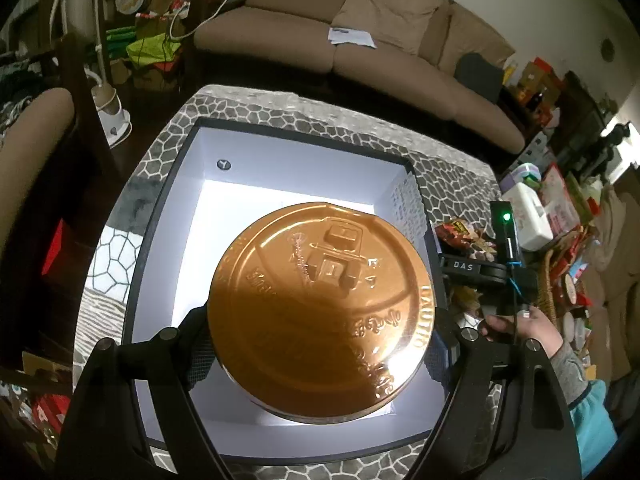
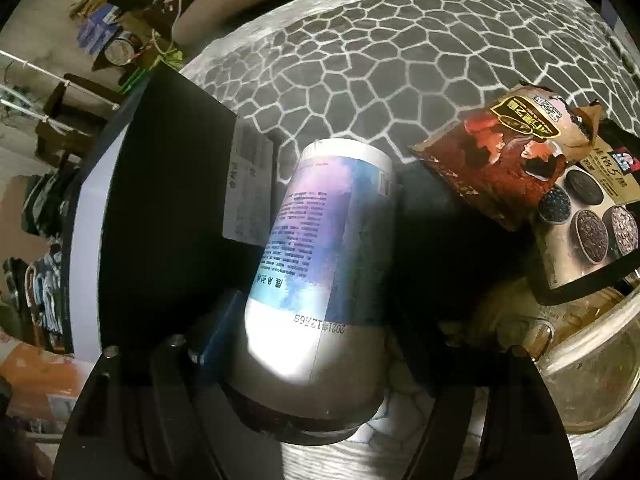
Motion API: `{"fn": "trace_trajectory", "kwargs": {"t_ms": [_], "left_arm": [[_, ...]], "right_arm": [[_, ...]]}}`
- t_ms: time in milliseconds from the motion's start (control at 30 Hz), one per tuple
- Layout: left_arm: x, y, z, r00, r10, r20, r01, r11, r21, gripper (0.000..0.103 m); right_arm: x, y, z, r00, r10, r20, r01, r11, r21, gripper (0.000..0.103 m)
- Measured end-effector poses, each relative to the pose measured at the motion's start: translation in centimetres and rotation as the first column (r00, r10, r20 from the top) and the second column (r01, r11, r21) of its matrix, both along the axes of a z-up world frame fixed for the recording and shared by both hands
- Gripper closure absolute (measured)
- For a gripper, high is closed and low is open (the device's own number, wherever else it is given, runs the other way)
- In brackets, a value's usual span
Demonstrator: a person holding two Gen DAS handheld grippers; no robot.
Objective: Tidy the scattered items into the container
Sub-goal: 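Hold the jar over the box with the left tool while the right tool carries the cup there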
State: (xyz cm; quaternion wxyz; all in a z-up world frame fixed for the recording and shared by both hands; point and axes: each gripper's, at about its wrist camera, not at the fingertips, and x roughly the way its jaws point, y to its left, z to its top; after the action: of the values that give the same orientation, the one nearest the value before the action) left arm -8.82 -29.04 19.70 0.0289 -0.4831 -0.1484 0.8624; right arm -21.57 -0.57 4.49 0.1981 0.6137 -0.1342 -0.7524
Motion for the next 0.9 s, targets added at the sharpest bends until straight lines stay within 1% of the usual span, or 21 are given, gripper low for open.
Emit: {"fn": "trace_trajectory", "kwargs": {"t_ms": [133,233,300,500,633,733,900], "left_arm": [[0.5,0.1,0.3,1.000,-0.002,-0.003,0.002,1.000,-0.004,0.022],[0.8,0.0,1.0,1.000,0.003,-0.008,-0.003,1.000,-0.011,0.022],[1.1,0.0,1.6,1.000,0.009,-0.014,-0.009,1.000,-0.008,0.022],[2.1,0.4,4.0,0.999,0.007,-0.044,-0.008,1.000,-0.020,0.022],[2.4,0.5,5.0,0.999,0.004,-0.052,-0.005,1.000,-0.025,0.022],[2.3,0.2,5.1,0.999,0.006,-0.050,-0.007,1.000,-0.021,0.022],[1.2,-0.6,5.0,0.999,0.013,-0.047,-0.015,0.999,-0.052,0.022]], "right_arm": [[0.8,0.3,2.5,0.995,0.037,-0.089,-0.036,0.999,0.017,0.032],[1.5,0.8,5.0,0.986,0.080,-0.144,-0.071,0.995,0.066,0.034],[2.1,1.4,7.3,0.979,0.092,-0.180,-0.076,0.993,0.093,0.035],[3.7,1.7,13.9,0.956,0.113,-0.270,-0.096,0.992,0.076,0.035],[4.7,-0.5,17.7,0.936,0.156,-0.316,-0.142,0.988,0.067,0.034],[5.1,-3.0,18.9,0.928,0.189,-0.321,-0.183,0.982,0.051,0.034],[5.3,-7.2,17.9,0.924,0.231,-0.306,-0.232,0.972,0.033,0.034]]}}
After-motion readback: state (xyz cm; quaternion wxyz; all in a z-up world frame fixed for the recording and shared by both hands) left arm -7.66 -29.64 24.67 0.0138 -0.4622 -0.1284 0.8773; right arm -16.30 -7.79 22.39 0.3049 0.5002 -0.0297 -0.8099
